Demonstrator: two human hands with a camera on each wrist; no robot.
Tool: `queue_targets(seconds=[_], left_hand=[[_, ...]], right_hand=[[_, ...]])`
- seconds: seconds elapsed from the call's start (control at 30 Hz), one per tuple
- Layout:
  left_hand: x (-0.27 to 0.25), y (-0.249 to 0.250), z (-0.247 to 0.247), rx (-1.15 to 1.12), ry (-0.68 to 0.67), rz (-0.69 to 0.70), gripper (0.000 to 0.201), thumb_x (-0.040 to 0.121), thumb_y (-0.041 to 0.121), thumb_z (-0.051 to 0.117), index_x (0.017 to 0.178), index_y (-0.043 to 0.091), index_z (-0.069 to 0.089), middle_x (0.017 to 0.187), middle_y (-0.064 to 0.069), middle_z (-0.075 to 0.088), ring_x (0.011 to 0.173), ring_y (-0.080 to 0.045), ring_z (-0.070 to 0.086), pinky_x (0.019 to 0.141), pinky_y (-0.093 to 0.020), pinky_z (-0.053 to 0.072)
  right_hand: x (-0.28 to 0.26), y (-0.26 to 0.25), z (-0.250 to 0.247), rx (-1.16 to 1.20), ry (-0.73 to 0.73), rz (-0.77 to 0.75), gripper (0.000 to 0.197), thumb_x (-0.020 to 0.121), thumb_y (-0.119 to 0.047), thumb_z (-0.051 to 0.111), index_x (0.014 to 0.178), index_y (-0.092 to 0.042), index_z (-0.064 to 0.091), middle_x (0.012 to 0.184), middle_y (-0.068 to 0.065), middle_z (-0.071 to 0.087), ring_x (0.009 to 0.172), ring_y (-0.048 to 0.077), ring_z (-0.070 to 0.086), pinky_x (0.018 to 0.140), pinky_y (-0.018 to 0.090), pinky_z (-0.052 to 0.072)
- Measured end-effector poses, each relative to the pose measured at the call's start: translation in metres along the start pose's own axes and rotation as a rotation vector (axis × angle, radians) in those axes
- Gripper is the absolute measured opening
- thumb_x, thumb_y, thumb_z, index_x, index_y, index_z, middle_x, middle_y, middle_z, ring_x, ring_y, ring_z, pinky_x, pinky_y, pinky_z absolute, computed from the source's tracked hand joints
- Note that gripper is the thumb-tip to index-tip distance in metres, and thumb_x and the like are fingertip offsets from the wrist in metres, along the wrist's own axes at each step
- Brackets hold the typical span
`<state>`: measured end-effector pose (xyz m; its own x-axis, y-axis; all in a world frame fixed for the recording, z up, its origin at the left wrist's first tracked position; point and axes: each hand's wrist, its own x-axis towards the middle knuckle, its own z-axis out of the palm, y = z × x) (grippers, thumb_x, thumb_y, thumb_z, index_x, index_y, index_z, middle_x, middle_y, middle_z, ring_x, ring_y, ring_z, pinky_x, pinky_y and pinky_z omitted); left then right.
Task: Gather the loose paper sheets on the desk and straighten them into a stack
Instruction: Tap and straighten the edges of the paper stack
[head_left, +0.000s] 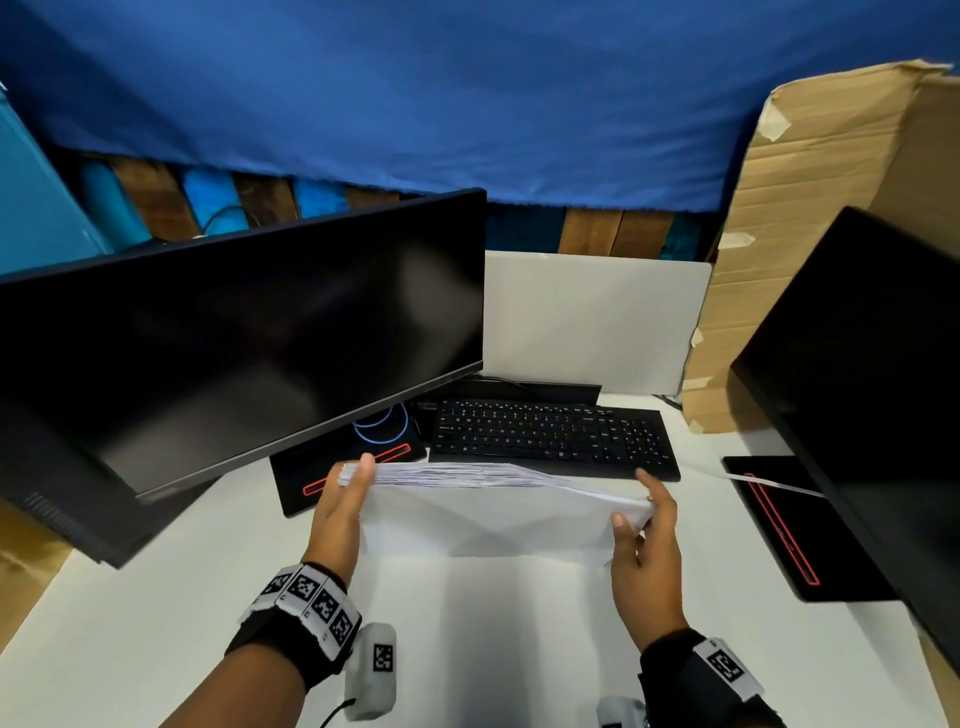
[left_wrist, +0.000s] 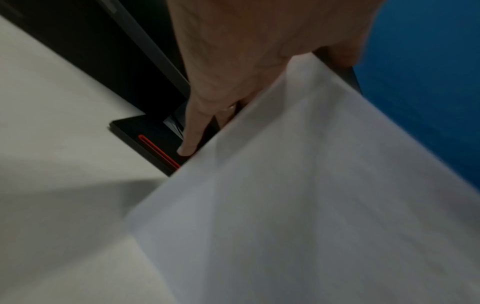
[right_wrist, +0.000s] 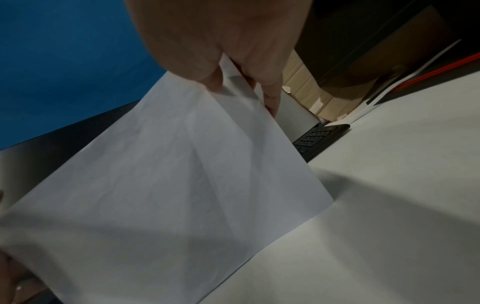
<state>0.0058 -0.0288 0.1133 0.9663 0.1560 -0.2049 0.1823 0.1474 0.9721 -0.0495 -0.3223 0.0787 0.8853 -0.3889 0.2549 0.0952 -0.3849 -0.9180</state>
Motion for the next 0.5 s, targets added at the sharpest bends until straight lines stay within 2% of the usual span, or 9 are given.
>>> queue_targets(seconds=[0.07,0.13,0.2,0.23,0.27,0.3,0.33,0.4,0.5], left_hand=[[0.003,-0.013,-0.006,0.093,-0.036,0.04,0.038,0.073,0.034,0.075,0.103,0.021,0.055,0.088,0.017,0.071,0.087,0.003,0.064,0.081,-0.026,0.045],[0.005,-0.024,-0.01,0.233,-0.047,0.016,0.052,0.069,0.018,0.081,0.114,0.016,0.054,0.1,0.006,0.069,0.095,-0.006,0.064,0.089,-0.035,0.051],[0.007,-0.029,-0.011,0.309,-0.009,0.02,0.033,0.081,0.007,0.068,0.112,0.012,0.055,0.095,0.005,0.064,0.095,-0.018,0.063,0.101,-0.047,0.046],[0.009,-0.03,-0.01,0.316,0.013,0.03,0.026,0.087,0.006,0.06,0.113,0.006,0.054,0.087,0.006,0.06,0.093,-0.026,0.061,0.102,-0.048,0.043],[0.01,-0.029,-0.009,0.31,0.034,0.034,0.027,0.09,0.006,0.055,0.115,-0.005,0.051,0.078,0.006,0.053,0.088,-0.031,0.057,0.1,-0.047,0.041],[0.011,-0.025,-0.008,0.299,0.044,0.035,0.032,0.092,0.006,0.052,0.118,-0.012,0.047,0.075,0.005,0.049,0.085,-0.028,0.054,0.098,-0.048,0.041],[0.012,-0.021,-0.007,0.278,0.042,0.04,0.033,0.093,0.007,0.05,0.12,-0.012,0.046,0.077,0.005,0.051,0.088,-0.026,0.054,0.098,-0.047,0.041],[0.016,-0.017,-0.01,0.271,0.025,0.054,0.028,0.093,0.008,0.051,0.12,0.0,0.051,0.09,0.003,0.06,0.099,-0.026,0.057,0.101,-0.044,0.042],[0.02,-0.019,-0.016,0.332,-0.003,0.072,0.027,0.09,0.01,0.057,0.116,0.008,0.051,0.102,-0.005,0.061,0.1,-0.023,0.057,0.099,-0.042,0.045]], right_hand=[[0.002,0.007,0.0,0.089,-0.004,0.101,0.054,0.093,-0.008,0.05,0.137,-0.031,0.03,0.109,0.0,0.055,0.097,0.025,0.054,0.093,0.037,0.044],[0.003,0.011,0.0,0.113,-0.031,0.187,0.041,0.091,-0.007,0.054,0.125,-0.026,0.043,0.098,0.003,0.059,0.095,0.027,0.056,0.09,0.028,0.045],[0.006,0.013,0.002,0.103,-0.057,0.261,0.02,0.091,-0.004,0.054,0.102,-0.021,0.053,0.086,0.003,0.06,0.09,0.03,0.057,0.081,0.024,0.048],[0.008,0.014,0.002,0.094,-0.064,0.296,0.016,0.092,-0.004,0.053,0.101,-0.017,0.054,0.087,0.006,0.061,0.091,0.03,0.057,0.085,0.027,0.049],[0.011,0.015,0.003,0.092,-0.063,0.324,0.018,0.092,-0.004,0.051,0.108,-0.012,0.054,0.095,0.011,0.063,0.099,0.031,0.058,0.095,0.034,0.048],[0.014,0.014,0.003,0.089,-0.054,0.339,0.026,0.093,-0.005,0.051,0.119,-0.007,0.05,0.106,0.016,0.063,0.107,0.033,0.057,0.103,0.042,0.043],[0.018,0.012,0.002,0.096,-0.044,0.343,0.033,0.093,-0.006,0.05,0.126,-0.006,0.047,0.113,0.018,0.061,0.112,0.034,0.056,0.106,0.045,0.04],[0.022,0.004,-0.001,0.136,-0.027,0.317,0.038,0.094,-0.004,0.049,0.132,-0.008,0.044,0.115,0.014,0.061,0.111,0.028,0.056,0.106,0.041,0.039],[0.024,-0.003,-0.009,0.161,-0.045,0.317,0.044,0.09,-0.002,0.055,0.132,-0.012,0.045,0.117,0.006,0.063,0.108,0.02,0.058,0.101,0.036,0.042]])
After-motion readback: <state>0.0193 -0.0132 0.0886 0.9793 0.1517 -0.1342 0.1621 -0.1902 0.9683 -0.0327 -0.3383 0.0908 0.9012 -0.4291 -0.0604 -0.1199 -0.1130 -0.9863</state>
